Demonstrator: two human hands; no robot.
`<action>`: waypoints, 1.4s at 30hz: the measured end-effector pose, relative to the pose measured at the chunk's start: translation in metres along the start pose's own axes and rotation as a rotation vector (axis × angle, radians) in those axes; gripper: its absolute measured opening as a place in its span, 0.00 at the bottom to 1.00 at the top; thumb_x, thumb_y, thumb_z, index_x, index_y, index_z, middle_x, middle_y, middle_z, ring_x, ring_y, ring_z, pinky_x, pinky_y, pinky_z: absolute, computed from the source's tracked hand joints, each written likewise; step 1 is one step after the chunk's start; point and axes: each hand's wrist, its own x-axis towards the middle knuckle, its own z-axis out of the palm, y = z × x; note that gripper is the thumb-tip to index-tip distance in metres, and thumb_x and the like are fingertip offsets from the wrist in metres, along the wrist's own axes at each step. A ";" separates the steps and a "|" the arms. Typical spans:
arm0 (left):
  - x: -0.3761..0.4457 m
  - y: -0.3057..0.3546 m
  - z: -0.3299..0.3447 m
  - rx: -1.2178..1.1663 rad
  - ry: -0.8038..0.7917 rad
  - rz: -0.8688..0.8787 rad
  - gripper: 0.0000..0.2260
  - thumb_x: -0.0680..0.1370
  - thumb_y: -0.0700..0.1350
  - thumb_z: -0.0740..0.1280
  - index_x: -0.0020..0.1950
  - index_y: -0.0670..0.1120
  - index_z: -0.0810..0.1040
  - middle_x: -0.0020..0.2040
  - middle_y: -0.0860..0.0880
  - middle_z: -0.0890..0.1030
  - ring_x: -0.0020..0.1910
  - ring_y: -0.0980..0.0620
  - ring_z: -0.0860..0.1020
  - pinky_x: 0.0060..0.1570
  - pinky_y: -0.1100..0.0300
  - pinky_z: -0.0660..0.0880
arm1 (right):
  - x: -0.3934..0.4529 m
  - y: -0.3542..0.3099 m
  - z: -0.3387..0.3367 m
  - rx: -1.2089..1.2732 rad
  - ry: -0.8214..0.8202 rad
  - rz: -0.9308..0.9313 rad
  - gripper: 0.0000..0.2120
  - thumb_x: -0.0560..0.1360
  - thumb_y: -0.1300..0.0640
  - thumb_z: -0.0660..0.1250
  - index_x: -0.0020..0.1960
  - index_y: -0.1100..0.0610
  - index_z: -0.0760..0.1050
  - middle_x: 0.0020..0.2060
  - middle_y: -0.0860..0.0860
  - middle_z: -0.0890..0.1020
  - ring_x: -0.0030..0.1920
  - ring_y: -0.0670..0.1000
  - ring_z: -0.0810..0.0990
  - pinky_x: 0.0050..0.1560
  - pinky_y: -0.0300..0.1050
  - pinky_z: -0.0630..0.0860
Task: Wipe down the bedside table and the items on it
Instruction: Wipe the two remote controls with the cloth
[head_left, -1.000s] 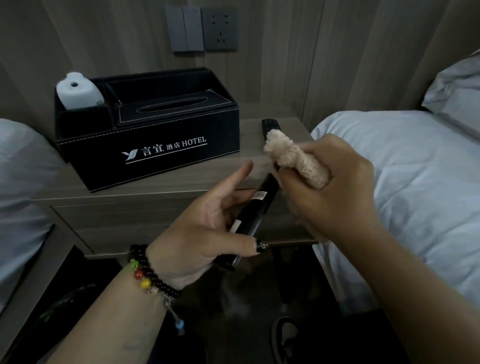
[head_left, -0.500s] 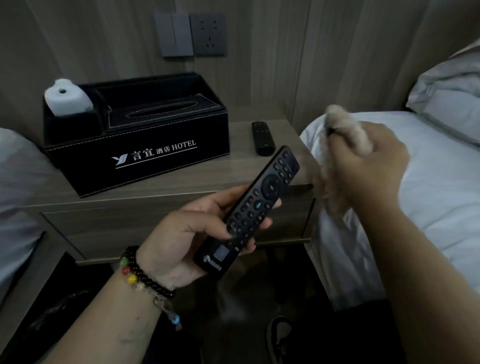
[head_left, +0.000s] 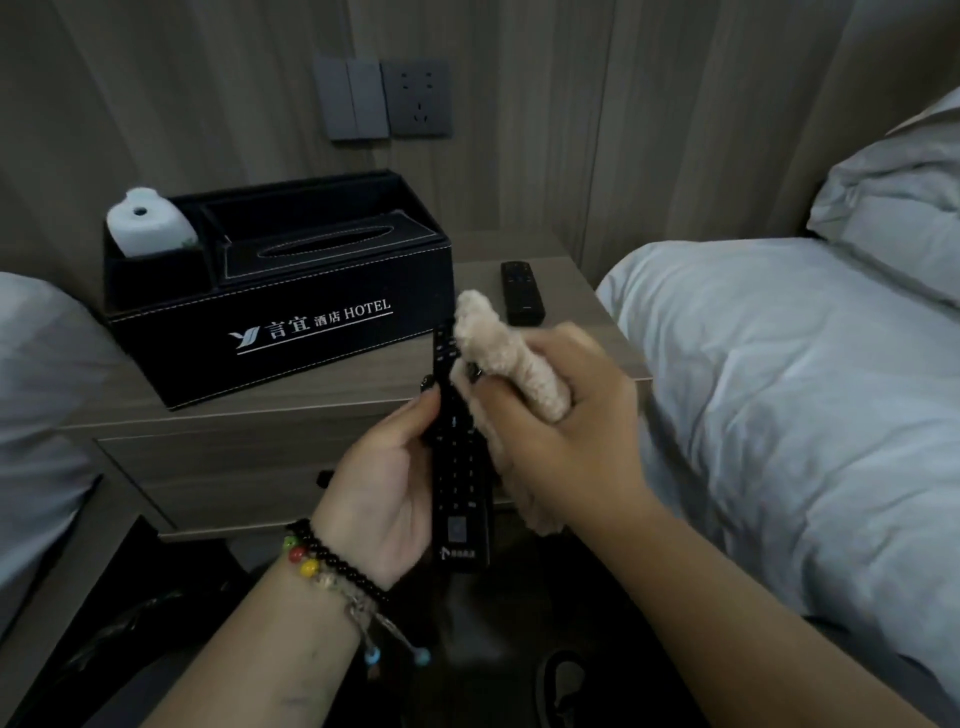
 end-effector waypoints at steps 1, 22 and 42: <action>0.001 0.004 0.002 -0.040 0.006 -0.013 0.17 0.79 0.48 0.59 0.49 0.40 0.85 0.45 0.41 0.84 0.40 0.47 0.84 0.40 0.54 0.82 | -0.003 0.001 0.001 0.004 -0.055 -0.038 0.07 0.69 0.59 0.72 0.47 0.57 0.81 0.39 0.49 0.79 0.38 0.41 0.77 0.40 0.28 0.69; 0.085 0.063 0.034 1.627 0.610 0.804 0.27 0.72 0.47 0.71 0.68 0.51 0.64 0.63 0.47 0.68 0.55 0.46 0.75 0.49 0.57 0.72 | 0.050 0.038 -0.055 0.205 0.190 0.420 0.14 0.73 0.57 0.69 0.32 0.61 0.73 0.24 0.52 0.72 0.28 0.49 0.69 0.30 0.46 0.68; 0.043 0.147 -0.071 1.681 0.590 0.670 0.25 0.68 0.45 0.76 0.63 0.47 0.75 0.56 0.49 0.77 0.52 0.46 0.79 0.53 0.51 0.77 | 0.047 0.019 0.013 0.042 -0.031 0.248 0.07 0.71 0.55 0.71 0.34 0.51 0.78 0.33 0.48 0.78 0.36 0.43 0.76 0.33 0.28 0.69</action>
